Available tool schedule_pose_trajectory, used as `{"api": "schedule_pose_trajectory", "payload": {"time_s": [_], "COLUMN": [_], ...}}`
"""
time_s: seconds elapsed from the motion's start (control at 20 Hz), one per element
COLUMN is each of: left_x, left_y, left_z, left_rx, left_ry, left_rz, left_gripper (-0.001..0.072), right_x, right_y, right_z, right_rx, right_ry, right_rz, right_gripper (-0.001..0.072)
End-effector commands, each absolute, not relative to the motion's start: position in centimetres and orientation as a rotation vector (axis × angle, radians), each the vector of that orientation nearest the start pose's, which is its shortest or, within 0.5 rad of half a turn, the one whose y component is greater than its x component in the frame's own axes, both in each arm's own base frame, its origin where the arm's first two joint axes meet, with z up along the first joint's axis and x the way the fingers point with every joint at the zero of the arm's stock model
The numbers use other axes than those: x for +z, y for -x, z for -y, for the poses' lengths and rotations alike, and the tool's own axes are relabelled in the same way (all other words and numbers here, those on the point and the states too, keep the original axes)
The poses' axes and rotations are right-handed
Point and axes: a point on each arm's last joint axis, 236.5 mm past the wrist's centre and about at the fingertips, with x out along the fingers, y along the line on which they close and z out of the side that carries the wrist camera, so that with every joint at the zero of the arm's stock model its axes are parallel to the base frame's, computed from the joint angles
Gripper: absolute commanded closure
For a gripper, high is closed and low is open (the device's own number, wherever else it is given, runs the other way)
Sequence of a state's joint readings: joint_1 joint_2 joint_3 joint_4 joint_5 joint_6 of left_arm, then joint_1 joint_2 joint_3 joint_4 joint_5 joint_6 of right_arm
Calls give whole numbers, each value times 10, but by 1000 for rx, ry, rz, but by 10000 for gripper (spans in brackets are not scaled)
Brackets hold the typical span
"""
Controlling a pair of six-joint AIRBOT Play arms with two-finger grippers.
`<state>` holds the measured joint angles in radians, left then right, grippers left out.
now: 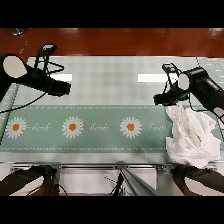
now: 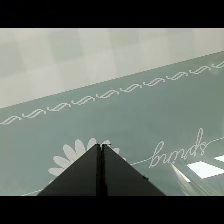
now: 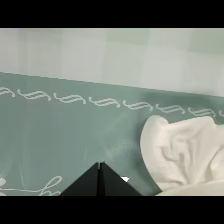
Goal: Fold the shirts.
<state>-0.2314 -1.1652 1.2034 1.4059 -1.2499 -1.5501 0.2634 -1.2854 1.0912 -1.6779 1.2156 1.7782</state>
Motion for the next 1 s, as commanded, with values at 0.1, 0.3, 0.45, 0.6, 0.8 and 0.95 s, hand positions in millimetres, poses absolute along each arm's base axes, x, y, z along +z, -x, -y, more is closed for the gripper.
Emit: {"api": "schedule_pose_trajectory", "payload": {"time_s": [0.1,0.3,0.45,0.6,0.8,0.95], "left_x": [63,63,63,63,65,66], "left_y": [-350,-350,-350,-350,-358,-372], "left_z": [120,120,120,120,121,125], "left_rx": [-319,-319,-319,-319,-318,-315], "left_ry": [-18,-18,-18,-18,-13,0], "left_rz": [-1219,-1219,-1219,-1216,-1183,-1136], "left_gripper": [684,684,684,684,684,662], "right_x": [-20,-20,-20,-20,-14,-2], "right_y": [-344,-344,-344,-346,-371,-403], "right_z": [-68,-68,-68,-69,-76,-71], "right_rx": [17,17,17,19,42,38], "right_ry": [113,113,113,112,97,145], "right_rz": [-1390,-1390,-1390,-1384,-1271,-1130], "right_gripper": [687,687,687,687,687,627]}}
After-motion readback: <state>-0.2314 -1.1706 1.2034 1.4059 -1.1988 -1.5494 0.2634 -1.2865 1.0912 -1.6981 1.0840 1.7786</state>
